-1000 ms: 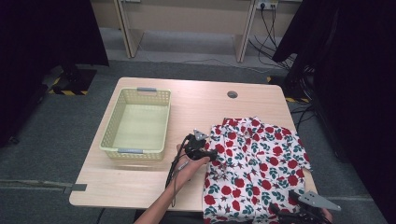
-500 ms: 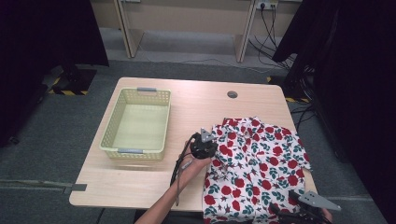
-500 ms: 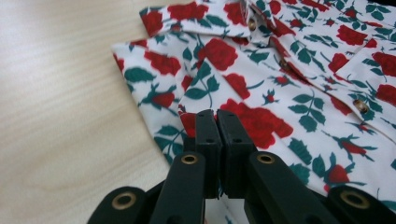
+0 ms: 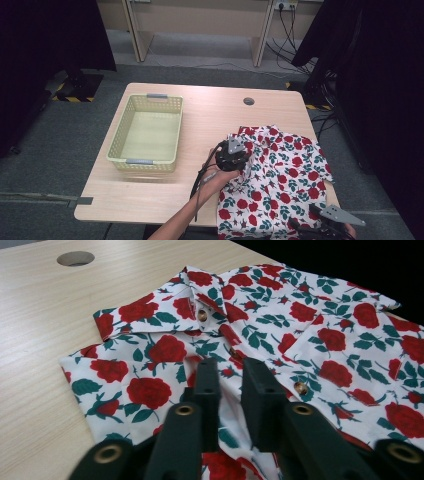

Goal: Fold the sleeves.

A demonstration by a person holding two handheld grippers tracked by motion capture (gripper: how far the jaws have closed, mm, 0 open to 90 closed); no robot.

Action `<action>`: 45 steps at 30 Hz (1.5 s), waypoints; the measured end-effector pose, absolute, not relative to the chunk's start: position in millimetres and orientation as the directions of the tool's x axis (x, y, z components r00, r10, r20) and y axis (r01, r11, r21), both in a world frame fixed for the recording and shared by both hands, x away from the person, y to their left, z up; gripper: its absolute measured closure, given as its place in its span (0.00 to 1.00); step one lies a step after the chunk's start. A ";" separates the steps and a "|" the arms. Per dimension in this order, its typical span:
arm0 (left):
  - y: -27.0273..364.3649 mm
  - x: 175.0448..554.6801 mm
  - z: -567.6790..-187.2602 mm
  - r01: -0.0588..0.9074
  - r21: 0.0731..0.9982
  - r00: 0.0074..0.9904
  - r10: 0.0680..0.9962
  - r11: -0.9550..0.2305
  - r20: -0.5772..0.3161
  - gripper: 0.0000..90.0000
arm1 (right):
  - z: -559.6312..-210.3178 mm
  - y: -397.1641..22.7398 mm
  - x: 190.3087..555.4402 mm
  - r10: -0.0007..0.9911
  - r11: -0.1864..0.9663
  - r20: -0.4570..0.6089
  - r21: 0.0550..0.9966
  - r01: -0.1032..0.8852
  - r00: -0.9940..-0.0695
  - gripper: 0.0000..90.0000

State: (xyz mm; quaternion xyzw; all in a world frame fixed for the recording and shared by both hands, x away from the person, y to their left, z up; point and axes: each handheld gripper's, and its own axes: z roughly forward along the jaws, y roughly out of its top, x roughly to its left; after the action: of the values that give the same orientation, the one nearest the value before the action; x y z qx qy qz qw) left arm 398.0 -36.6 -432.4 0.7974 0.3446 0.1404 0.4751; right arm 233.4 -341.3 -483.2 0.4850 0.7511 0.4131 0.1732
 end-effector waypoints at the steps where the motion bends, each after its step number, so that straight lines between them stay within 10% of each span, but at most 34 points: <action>1: -37.1 397.8 -432.0 0.414 0.854 0.723 0.684 -0.314 -0.099 0.78 | -483.0 -341.4 233.3 0.871 0.188 0.141 0.789 0.585 -0.470 0.07; 45: -54.6 392.9 -465.6 0.434 0.781 0.700 0.714 -0.448 0.021 0.37 | -482.6 -342.5 233.1 0.871 0.185 0.143 0.791 0.584 -0.469 0.07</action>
State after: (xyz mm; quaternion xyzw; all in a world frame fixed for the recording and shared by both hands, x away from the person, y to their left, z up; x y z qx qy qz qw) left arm 392.9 -54.6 -465.6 0.8325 0.3448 0.1766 0.3962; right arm 233.1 -342.5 -482.6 0.4852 0.7498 0.4152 0.1732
